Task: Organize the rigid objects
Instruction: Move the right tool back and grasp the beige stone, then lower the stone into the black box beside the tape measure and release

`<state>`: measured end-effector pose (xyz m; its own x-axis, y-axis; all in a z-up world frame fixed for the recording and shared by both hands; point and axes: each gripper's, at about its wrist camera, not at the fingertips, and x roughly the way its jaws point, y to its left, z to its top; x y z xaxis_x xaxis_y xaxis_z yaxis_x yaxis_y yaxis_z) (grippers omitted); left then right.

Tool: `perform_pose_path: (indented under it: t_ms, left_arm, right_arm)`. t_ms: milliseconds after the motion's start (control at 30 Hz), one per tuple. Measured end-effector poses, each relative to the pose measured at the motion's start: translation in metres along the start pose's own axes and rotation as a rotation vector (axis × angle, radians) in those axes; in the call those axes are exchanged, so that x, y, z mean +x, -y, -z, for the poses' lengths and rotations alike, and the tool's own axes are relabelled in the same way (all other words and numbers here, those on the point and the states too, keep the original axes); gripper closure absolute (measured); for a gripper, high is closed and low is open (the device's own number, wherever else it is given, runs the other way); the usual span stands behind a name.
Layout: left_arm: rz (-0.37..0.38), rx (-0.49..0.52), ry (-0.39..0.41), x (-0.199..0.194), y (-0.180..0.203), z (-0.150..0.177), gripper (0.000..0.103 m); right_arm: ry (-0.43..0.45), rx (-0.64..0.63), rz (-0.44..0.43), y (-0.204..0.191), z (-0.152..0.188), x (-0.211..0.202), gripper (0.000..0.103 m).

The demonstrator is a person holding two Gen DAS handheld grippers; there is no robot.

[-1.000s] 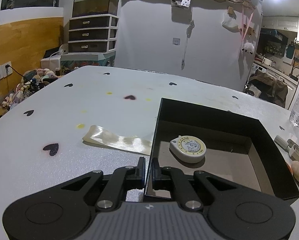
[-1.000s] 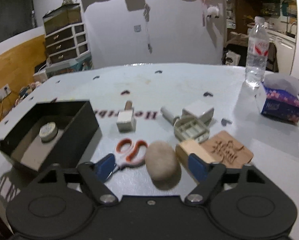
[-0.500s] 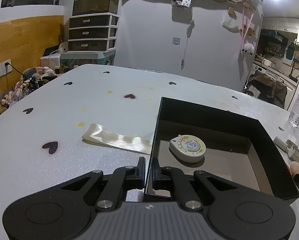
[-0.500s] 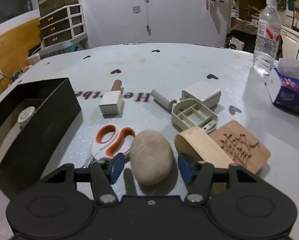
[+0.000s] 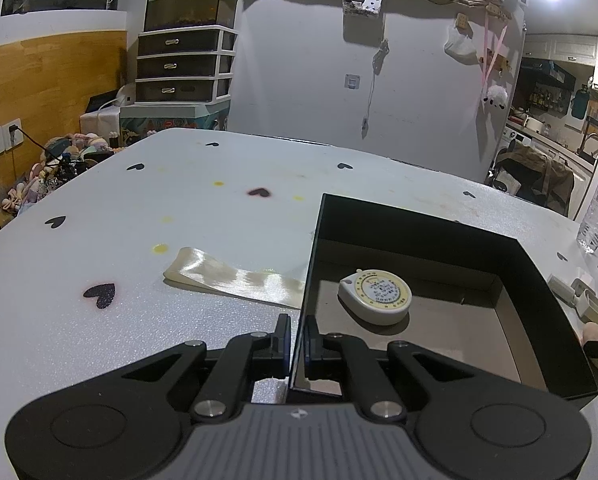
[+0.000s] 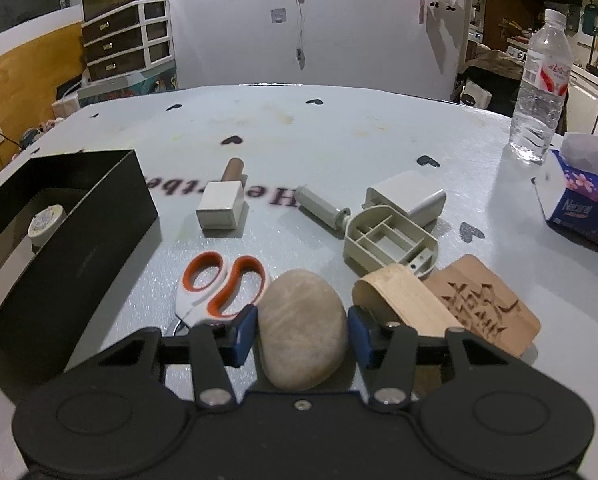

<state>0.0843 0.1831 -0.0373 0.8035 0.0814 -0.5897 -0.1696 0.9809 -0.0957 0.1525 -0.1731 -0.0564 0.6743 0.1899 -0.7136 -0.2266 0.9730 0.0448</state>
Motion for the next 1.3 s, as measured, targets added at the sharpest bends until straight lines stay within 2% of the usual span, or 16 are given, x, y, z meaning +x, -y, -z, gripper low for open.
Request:
perform_pose_path:
  t_ms: [100, 233, 333, 467, 633, 767, 933, 1200, 1300]
  left_arm:
    - [0.000, -0.001, 0.001, 0.000, 0.000, 0.000, 0.097]
    - [-0.002, 0.001, 0.000, 0.000, 0.000, 0.000, 0.097]
    - [-0.004, 0.006, -0.003, 0.001, 0.001, 0.000, 0.097]
    - [-0.009, 0.014, -0.006, 0.002, 0.003, -0.001, 0.097]
    - [-0.006, 0.017, -0.009, 0.003, 0.004, -0.002, 0.097]
    - [-0.002, 0.017, -0.008, 0.003, 0.004, -0.002, 0.097]
    - [-0.001, 0.022, -0.008, 0.003, 0.004, -0.001, 0.097]
    - [0.002, 0.029, -0.009, 0.002, 0.004, -0.002, 0.097]
    - [0.001, 0.036, -0.006, 0.002, 0.005, -0.001, 0.098]
  right_arm:
    - [0.008, 0.015, -0.020, -0.001, -0.003, -0.010, 0.053]
    - [0.084, 0.023, -0.046, -0.010, -0.016, -0.036, 0.053]
    - [0.140, 0.019, -0.102, -0.026, -0.032, -0.054, 0.053]
    - [0.158, -0.017, -0.176, -0.057, -0.055, -0.062, 0.053]
    - [0.108, -0.076, -0.262, -0.107, -0.076, -0.050, 0.053]
    - [0.035, -0.109, -0.289, -0.143, -0.084, -0.026, 0.053]
    - [-0.074, -0.112, -0.253, -0.176, -0.091, 0.017, 0.053]
    - [-0.172, -0.110, -0.158, -0.200, -0.097, 0.059, 0.053]
    - [-0.171, -0.110, -0.140, -0.204, -0.096, 0.065, 0.053]
